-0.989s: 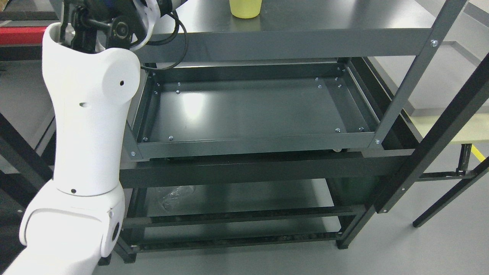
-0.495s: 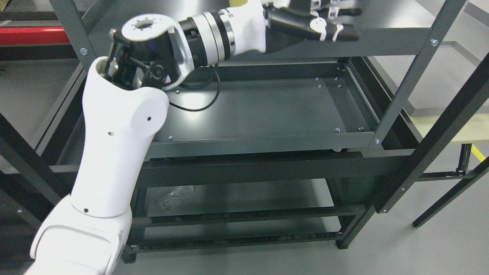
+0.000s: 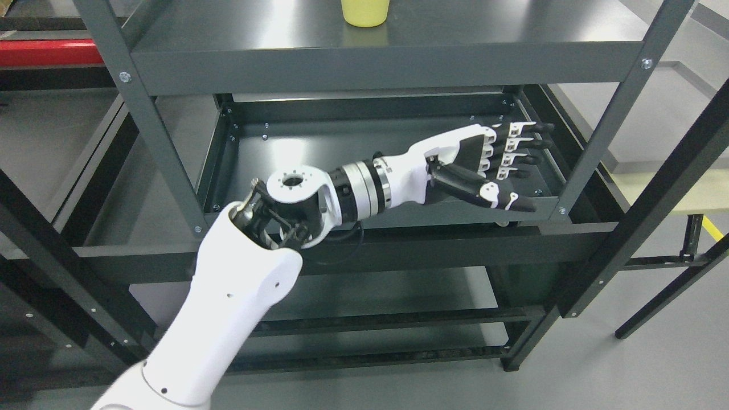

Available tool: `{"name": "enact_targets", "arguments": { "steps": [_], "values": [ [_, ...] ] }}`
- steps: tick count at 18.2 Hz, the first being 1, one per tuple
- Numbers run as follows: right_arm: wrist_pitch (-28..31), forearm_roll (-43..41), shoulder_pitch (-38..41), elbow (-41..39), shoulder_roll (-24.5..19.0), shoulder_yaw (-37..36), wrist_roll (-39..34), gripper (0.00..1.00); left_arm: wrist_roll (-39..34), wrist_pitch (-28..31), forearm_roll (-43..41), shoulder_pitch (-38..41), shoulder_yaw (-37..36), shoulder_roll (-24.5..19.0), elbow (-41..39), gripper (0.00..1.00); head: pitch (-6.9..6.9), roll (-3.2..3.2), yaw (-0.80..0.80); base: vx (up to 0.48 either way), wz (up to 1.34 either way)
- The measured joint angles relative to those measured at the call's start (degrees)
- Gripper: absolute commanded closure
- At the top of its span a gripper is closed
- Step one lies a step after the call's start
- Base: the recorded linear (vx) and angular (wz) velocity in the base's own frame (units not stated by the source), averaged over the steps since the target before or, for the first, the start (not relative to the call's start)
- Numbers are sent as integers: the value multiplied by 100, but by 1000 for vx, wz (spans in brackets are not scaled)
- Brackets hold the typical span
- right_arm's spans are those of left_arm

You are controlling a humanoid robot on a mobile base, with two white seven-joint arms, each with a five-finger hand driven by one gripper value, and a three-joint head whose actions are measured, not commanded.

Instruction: Place yellow IKEA cup on middle right shelf

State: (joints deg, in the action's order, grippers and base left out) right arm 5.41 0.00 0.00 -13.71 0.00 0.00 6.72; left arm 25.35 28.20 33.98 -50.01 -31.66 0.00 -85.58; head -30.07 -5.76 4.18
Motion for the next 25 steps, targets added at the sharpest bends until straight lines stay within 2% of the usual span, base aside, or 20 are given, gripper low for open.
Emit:
{"name": "enact_targets", "arguments": {
  "steps": [3, 7, 9, 13, 18, 20, 25],
  "values": [
    [0, 0, 0, 0, 0, 0, 0, 1, -100, -703, -382, 676, 139, 0, 51, 2, 0, 0, 0, 0, 0],
    [-1, 0, 0, 0, 0, 0, 0, 1, -205, -2014, -1232, 1472, 768, 0, 108, 1, 0, 0, 0, 0, 0],
    [-1, 0, 0, 0, 0, 0, 0, 1, -396, -2306, -1575, 1749, 1139, 0, 112, 1, 0, 0, 0, 0, 0],
    [-1, 0, 0, 0, 0, 0, 0, 1, -855, -2528, -1941, 2240, 1820, 0, 24, 1, 0, 0, 0, 0, 0],
    [-1, 0, 0, 0, 0, 0, 0, 1, -1186, -3184, -2176, 2598, 2340, 1, -74, 1, 0, 0, 0, 0, 0],
    [-2, 0, 0, 0, 0, 0, 0, 1, -1449, -3175, -2236, 2661, 2473, 1, -99, 1, 0, 0, 0, 0, 0],
    [-2, 0, 0, -1, 0, 0, 0, 1, -1735, -2661, -2328, 2736, 2795, 0, -163, 1, 0, 0, 0, 0, 0]
  ]
}}
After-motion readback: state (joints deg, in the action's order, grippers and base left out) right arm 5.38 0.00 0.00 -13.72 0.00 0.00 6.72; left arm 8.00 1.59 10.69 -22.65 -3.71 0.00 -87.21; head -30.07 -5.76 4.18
